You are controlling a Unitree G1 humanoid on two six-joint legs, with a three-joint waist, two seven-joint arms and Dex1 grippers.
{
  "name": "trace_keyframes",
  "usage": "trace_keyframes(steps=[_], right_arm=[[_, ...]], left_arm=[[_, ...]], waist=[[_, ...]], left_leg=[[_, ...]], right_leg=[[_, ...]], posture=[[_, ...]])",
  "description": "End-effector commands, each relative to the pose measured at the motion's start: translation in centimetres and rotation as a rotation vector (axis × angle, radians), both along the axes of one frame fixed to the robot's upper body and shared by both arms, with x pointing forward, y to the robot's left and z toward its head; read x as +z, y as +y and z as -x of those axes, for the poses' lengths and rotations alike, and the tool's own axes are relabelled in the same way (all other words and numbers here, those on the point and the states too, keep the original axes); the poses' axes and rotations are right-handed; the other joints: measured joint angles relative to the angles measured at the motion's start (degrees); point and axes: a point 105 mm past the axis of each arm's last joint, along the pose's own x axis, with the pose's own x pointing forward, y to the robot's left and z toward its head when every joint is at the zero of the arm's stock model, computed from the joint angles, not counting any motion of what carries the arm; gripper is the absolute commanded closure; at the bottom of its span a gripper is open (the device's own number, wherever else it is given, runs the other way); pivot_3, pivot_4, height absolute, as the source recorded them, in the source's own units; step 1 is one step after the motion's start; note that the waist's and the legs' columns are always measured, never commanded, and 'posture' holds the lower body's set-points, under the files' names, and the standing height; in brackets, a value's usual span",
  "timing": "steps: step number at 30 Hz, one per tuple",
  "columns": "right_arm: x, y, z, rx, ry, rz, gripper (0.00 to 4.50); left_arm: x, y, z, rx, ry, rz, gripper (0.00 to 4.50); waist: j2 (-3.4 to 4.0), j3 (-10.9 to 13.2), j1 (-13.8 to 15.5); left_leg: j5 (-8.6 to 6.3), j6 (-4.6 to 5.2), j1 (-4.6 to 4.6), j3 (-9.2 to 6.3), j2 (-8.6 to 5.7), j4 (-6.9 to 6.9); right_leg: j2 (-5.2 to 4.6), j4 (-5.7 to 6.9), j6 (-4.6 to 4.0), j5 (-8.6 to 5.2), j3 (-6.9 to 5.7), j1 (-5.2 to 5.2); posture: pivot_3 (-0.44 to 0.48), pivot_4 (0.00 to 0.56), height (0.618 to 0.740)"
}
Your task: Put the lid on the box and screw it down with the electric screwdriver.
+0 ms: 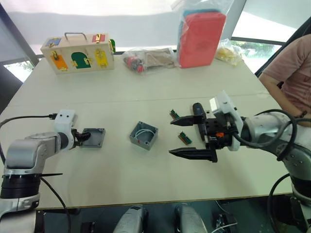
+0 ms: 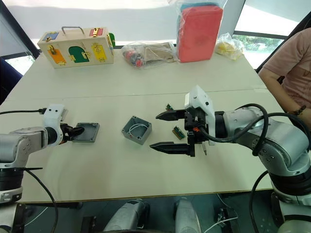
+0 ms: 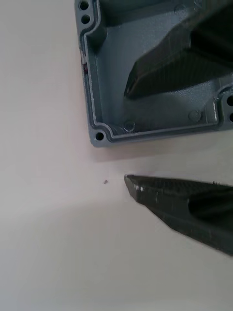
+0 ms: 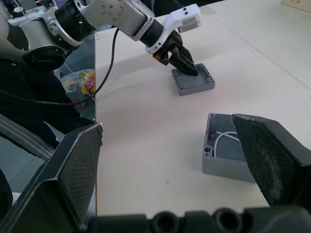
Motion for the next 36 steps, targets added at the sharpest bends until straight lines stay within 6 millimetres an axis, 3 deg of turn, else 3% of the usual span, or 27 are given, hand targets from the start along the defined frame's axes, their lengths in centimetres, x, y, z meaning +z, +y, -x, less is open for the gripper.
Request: trace_keyframes(steps=[1, 3, 7, 10, 12, 15, 18, 21, 25, 30, 36], right_arm=[[1.1, -0.3, 0.4, -0.009, -0.057, -0.008, 0.00], [1.0, -0.4, 0.4, -0.015, -0.058, -0.006, 0.00], [0.8, -0.6, 0.4, -0.033, -0.043, -0.009, 0.00], [0.7, -0.9, 0.3, -0.053, -0.011, -0.026, 0.00], [0.6, -1.1, -0.2, -0.091, 0.047, -0.060, 0.00], [1.0, -1.1, -0.9, -0.131, 0.152, -0.146, 0.00], [1.2, -0.7, -2.1, -0.191, 0.252, -0.212, 0.00], [1.5, 0.2, -3.1, -0.230, 0.340, -0.274, 0.00], [2.2, 1.4, -4.6, -0.292, 0.443, -0.377, 0.00], [2.1, 2.9, -5.3, -0.333, 0.506, -0.419, 0.00], [2.3, 3.9, -5.7, -0.364, 0.543, -0.467, 0.00]], left_arm=[[-1.4, 0.5, 1.1, 0.029, 0.082, -0.002, 3.67], [-1.5, 0.6, 1.4, 0.034, 0.089, 0.005, 4.45], [-0.3, 1.1, 1.2, 0.060, 0.044, 0.040, 4.49], [3.8, -1.1, -1.3, -0.027, -0.183, 0.146, 4.49], [8.2, -4.0, -2.6, -0.157, -0.374, 0.254, 4.49], [13.8, -8.3, -2.7, -0.368, -0.589, 0.363, 4.49], [16.6, -11.7, -2.1, -0.534, -0.695, 0.411, 4.49], [17.2, -14.5, -1.7, -0.659, -0.749, 0.422, 4.49], [16.2, -16.7, -1.4, -0.765, -0.768, 0.381, 4.49], [15.0, -18.1, -1.2, -0.807, -0.777, 0.365, 4.49], [14.5, -18.2, -1.0, -0.810, -0.782, 0.349, 4.49]], waist=[[0.04, -0.03, 0.00], [0.06, -0.04, -0.02], [0.07, -0.04, -0.12], [0.03, -0.03, 0.12], [-0.15, 0.04, 0.99], [-0.40, -0.01, 1.58], [-0.38, -0.03, 1.24], [-0.32, -0.06, 0.13], [-0.31, -0.06, -0.51], [-0.31, -0.05, -0.54], [-0.31, -0.06, -0.40]], left_leg=[[0.00, 0.00, 0.01, 0.00, 0.00, 0.00], [0.00, 0.00, 0.02, 0.01, 0.00, -0.01], [0.00, 0.00, 0.04, 0.02, 0.00, -0.03], [0.00, 0.00, 0.03, 0.02, 0.00, -0.04], [0.01, -0.01, -0.01, -0.01, 0.00, -0.02], [0.01, -0.01, -0.11, -0.05, 0.00, 0.12], [0.00, 0.00, -0.11, 0.00, -0.06, 0.11], [0.01, 0.00, -0.04, 0.03, -0.04, 0.03], [0.04, -0.04, -0.05, 0.00, 0.00, 0.00], [0.04, -0.03, -0.06, 0.00, 0.00, -0.03], [0.04, -0.03, -0.08, 0.00, -0.02, -0.01]], right_leg=[[0.00, 0.00, 0.00, 0.00, 0.00, 0.00], [0.00, 0.00, 0.00, 0.00, 0.01, 0.01], [0.00, 0.00, 0.00, 0.00, 0.01, 0.01], [0.00, 0.00, 0.00, 0.00, 0.01, 0.01], [-0.02, -0.01, 0.00, 0.00, -0.05, 0.02], [-0.04, -0.03, -0.03, 0.03, -0.12, 0.03], [-0.08, -0.13, -0.03, 0.05, -0.09, 0.04], [-0.06, -0.14, -0.03, 0.05, -0.07, 0.03], [-0.02, -0.11, -0.03, 0.05, -0.06, 0.02], [-0.01, -0.11, -0.03, 0.05, -0.04, -0.03], [0.00, -0.09, -0.03, 0.05, -0.05, -0.02]], posture=[[0.000, 0.150, 0.740], [0.000, 0.150, 0.740], [0.000, 0.150, 0.740], [0.000, 0.150, 0.740], [0.000, 0.150, 0.740], [0.000, 0.150, 0.740], [0.000, 0.150, 0.740], [0.000, 0.150, 0.740], [0.000, 0.150, 0.740], [0.000, 0.150, 0.740], [0.000, 0.150, 0.740]])
